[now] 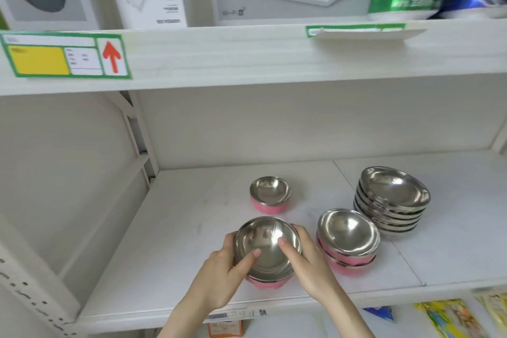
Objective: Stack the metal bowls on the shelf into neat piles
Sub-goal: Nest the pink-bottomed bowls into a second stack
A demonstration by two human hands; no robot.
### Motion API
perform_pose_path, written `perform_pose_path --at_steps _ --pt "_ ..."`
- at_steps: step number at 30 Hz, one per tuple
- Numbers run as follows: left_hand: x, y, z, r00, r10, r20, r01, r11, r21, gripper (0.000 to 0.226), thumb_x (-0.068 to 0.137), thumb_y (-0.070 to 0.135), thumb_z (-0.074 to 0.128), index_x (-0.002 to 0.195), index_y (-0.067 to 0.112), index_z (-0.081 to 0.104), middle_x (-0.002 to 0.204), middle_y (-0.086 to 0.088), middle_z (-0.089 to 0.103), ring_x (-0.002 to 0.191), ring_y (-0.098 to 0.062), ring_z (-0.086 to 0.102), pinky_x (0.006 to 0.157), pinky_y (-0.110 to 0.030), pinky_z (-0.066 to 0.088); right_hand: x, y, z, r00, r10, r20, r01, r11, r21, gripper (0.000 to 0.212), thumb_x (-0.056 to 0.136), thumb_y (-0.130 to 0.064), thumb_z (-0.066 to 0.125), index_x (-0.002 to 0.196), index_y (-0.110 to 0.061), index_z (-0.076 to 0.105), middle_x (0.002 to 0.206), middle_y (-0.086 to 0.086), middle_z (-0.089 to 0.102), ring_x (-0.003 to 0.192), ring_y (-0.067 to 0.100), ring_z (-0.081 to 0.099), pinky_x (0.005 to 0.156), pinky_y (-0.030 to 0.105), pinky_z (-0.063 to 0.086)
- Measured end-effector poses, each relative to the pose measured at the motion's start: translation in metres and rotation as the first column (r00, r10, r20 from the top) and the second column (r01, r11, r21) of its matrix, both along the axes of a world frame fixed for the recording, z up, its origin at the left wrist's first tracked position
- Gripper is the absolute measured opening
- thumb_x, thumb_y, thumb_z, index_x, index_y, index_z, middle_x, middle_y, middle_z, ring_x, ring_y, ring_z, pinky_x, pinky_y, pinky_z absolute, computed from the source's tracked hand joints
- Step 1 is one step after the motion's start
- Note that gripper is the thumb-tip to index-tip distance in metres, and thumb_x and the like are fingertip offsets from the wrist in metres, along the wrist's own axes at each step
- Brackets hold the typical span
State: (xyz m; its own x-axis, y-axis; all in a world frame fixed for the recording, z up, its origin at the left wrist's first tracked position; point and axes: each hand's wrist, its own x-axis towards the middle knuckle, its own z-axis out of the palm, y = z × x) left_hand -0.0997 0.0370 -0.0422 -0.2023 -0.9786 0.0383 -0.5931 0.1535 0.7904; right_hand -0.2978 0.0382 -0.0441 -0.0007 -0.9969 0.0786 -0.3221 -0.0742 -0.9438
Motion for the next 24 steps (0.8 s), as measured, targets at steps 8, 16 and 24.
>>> perform_pose_path --at_steps 8,16,24 --pt "-0.09 -0.008 0.02 0.998 0.029 -0.059 -0.032 0.998 -0.052 0.061 0.075 0.077 0.039 0.123 0.04 0.043 0.08 -0.001 0.069 0.077 -0.01 0.063 0.074 -0.026 0.051 -0.09 -0.009 0.031 0.997 0.038 -0.064 -0.041 0.998 -0.049 0.024 0.094 -0.036 0.051 0.117 -0.041 0.049 0.114 -0.028 0.058 0.112 -0.009 0.051 0.093 0.017 0.038" --pt "-0.152 -0.034 0.023 0.998 0.007 -0.056 -0.013 0.995 -0.098 0.061 0.078 0.074 0.042 0.129 0.04 0.04 0.07 0.008 0.064 0.075 -0.009 0.062 0.078 -0.031 0.051 -0.15 -0.027 0.033 0.999 -0.014 -0.051 0.009 0.996 -0.085 0.03 0.095 -0.038 0.049 0.124 -0.029 0.05 0.111 -0.022 0.061 0.105 -0.012 0.051 0.083 0.013 0.038" --pt "-0.178 -0.05 0.011 0.999 0.016 0.031 -0.014 0.997 -0.073 0.061 0.081 0.072 0.042 0.123 0.029 0.046 0.064 0.01 0.055 0.068 -0.007 0.057 0.069 -0.028 0.046 -0.173 -0.041 0.014 0.998 -0.047 -0.052 0.043 0.997 -0.063 0.028 0.096 -0.036 0.048 0.123 -0.028 0.051 0.114 -0.018 0.06 0.108 0.002 0.053 0.088 0.022 0.035"
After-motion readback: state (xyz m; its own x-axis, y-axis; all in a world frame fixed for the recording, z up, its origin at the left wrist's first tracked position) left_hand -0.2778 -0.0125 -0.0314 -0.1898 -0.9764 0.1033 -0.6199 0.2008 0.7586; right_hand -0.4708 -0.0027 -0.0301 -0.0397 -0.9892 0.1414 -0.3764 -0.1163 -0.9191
